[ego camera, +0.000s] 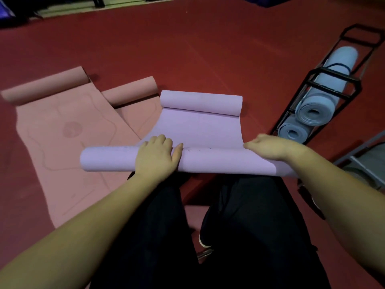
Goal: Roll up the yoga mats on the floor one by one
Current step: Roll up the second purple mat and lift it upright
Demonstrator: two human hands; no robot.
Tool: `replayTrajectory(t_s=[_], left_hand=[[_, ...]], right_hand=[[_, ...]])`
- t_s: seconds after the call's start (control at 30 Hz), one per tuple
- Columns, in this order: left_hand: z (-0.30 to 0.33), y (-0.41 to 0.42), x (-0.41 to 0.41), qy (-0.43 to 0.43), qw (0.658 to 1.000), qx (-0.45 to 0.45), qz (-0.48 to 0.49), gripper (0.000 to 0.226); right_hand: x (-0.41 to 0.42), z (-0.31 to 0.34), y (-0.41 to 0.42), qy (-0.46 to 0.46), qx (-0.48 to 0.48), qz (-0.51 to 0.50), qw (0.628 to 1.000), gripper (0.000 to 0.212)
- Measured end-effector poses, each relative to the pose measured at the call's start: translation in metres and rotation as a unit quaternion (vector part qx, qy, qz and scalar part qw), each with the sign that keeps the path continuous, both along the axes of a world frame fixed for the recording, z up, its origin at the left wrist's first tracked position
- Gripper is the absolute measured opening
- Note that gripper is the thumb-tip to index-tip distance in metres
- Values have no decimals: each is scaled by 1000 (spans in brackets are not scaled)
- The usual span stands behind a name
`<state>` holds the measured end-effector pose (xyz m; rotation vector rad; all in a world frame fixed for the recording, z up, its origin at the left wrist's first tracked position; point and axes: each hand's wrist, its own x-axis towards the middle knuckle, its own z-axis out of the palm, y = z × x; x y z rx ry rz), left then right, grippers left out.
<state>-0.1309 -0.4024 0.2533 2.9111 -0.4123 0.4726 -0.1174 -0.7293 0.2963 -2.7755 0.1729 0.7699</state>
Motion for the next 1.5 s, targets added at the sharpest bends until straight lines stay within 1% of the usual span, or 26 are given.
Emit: replayTrajectory(t_s=[0.03,0.07,0.1,0.17,0.23,0.3,0.37,0.5,0.57,0.63,0.7,0.73,0.8,0.83,0.9,0.97,1.03,1.1,1.13,1.2,1.27,1.33,1.43,1.47,1.5], left_hand=[[2,-1,3,16,1000,-6,4,53],[4,-2,7,33,999,-8,10,56],[6,-3,11,53,998,-5,17,58],[10,-7,20,95,995,17,28,59],[14,-9,31,154,987,31,34,57],[19,-10,43,225,973,43,35,59],[21,-12,54,274,960,55,32,62],[24,-17,64,327,942,74,18,65],[21,-16,65,327,943,59,25,67],[16,-13,58,284,957,44,32,66],[5,-9,44,171,984,47,21,65],[-1,-6,34,131,990,52,12,64],[-11,1,21,84,995,59,5,60],[-13,4,19,85,995,61,8,58],[-10,6,21,103,993,58,14,58],[1,2,27,130,990,54,19,65],[10,-2,31,134,989,60,18,70],[16,-2,35,134,989,56,14,62],[20,-3,37,148,988,51,10,59],[35,-4,37,214,976,46,6,58],[47,-6,38,268,962,56,1,63],[52,-8,39,306,949,76,0,68],[52,-10,41,341,936,87,6,70],[51,-10,43,351,932,86,8,71],[51,-10,44,363,928,84,12,72]], right_hand=[[-2,-3,-1,-52,2,11,999,61],[-4,-7,-3,-113,1,16,993,51],[-8,-10,-3,-178,-12,22,984,44],[-19,-13,2,-284,-50,22,957,42],[-31,-19,9,-337,-67,19,939,42],[-42,-28,13,-358,-76,24,930,51],[-49,-37,15,-366,-92,30,925,59],[-45,-36,19,-360,-108,12,927,59],[-39,-34,18,-354,-108,12,929,61],[-33,-34,18,-354,-109,19,929,64],[-28,-33,18,-355,-122,20,927,65],[-25,-33,19,-349,-130,17,928,62],[-19,-32,20,-329,-132,12,935,55],[-16,-31,21,-312,-132,9,941,54],[-9,-25,23,-272,-135,12,953,57],[-3,-19,23,-236,-136,18,962,61],[1,-14,20,-206,-128,25,970,66],[2,-6,17,-178,-114,25,977,70],[1,-2,15,-159,-108,25,981,71],[0,9,11,-99,-90,22,991,71],[-1,20,8,-29,-57,13,998,68],[-2,20,6,20,-34,6,999,66],[-6,13,8,32,-25,1,999,65],[-7,10,7,14,-27,11,999,63],[-7,5,6,-25,-27,25,999,59]])
